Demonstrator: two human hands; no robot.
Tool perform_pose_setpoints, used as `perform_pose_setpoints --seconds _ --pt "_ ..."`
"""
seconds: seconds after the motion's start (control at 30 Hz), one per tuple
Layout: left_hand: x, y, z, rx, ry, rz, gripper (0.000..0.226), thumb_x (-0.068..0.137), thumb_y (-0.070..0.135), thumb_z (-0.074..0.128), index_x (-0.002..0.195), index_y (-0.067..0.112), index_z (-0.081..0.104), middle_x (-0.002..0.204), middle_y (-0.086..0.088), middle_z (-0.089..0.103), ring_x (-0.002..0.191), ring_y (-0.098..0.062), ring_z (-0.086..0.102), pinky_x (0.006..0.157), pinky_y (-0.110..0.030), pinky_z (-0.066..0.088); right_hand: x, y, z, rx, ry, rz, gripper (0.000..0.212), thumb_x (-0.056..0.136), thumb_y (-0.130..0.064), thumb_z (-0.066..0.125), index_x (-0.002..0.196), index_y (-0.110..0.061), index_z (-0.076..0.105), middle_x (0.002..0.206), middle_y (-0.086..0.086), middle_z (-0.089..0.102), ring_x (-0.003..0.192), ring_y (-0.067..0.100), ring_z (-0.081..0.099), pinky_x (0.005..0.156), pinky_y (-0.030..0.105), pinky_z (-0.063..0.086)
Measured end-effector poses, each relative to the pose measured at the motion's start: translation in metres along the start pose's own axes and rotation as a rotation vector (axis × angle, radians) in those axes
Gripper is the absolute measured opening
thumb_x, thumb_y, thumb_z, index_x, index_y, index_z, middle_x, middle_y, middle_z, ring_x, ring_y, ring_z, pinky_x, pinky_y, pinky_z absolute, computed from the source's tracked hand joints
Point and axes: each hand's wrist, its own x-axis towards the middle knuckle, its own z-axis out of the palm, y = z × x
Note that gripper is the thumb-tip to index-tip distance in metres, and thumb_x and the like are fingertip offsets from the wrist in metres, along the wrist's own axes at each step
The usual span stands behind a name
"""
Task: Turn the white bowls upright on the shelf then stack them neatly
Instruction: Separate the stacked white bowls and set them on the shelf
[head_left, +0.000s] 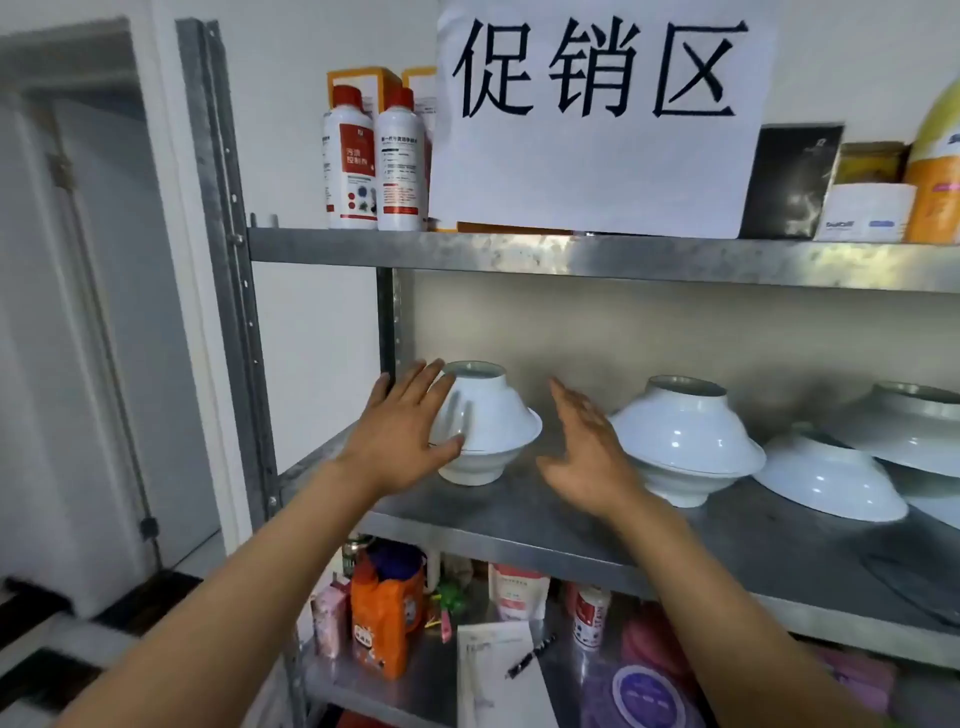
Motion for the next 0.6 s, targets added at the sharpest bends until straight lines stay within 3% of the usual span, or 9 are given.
perform_pose_setpoints --seconds 0.2,0.33,0.43,0.6 --pt "0.035 -0.029 0.019 -0.073 0.083 0.079 0.078 0.083 0.060 0.020 0.150 0.021 0.021 0.159 -0.003 0.020 0.146 -0.023 0.017 0.116 -0.052 0.020 0.037 -0.015 0.021 0.158 0.034 0.079 0.082 0.079 -0.008 0.055 0.151 -0.023 0.017 0.158 -0.004 0.018 0.146 0.012 0.014 0.112 0.020 0.011" --pt "0.062 -0.044 0.031 -0.182 0.121 0.124 0.066 0.088 0.047 0.021 0.142 0.016 0.040 0.146 -0.010 0.043 0.134 -0.029 0.039 0.105 -0.052 0.037 0.058 -0.018 0.034 0.241 0.148 0.153 0.078 0.075 0.001 0.049 0.147 -0.020 0.030 0.154 -0.001 0.030 0.142 0.016 0.026 0.116 0.031 0.025" --pt "0.079 -0.046 0.039 -0.240 0.087 0.163 0.060 0.090 0.047 0.023 0.135 0.018 0.049 0.136 -0.007 0.053 0.126 -0.029 0.047 0.100 -0.048 0.042 0.068 -0.017 0.039 0.240 0.182 0.186 0.075 0.077 0.002 0.048 0.147 -0.021 0.031 0.153 -0.001 0.031 0.141 0.015 0.027 0.115 0.031 0.027" --pt "0.092 -0.044 0.043 -0.276 0.048 0.181 0.043 0.093 0.044 0.036 0.119 0.020 0.061 0.118 -0.003 0.062 0.113 -0.025 0.052 0.093 -0.044 0.044 0.084 -0.004 0.042 0.206 0.171 0.209 0.074 0.080 -0.004 0.056 0.147 -0.023 0.030 0.153 -0.003 0.032 0.141 0.012 0.027 0.107 0.017 0.022"
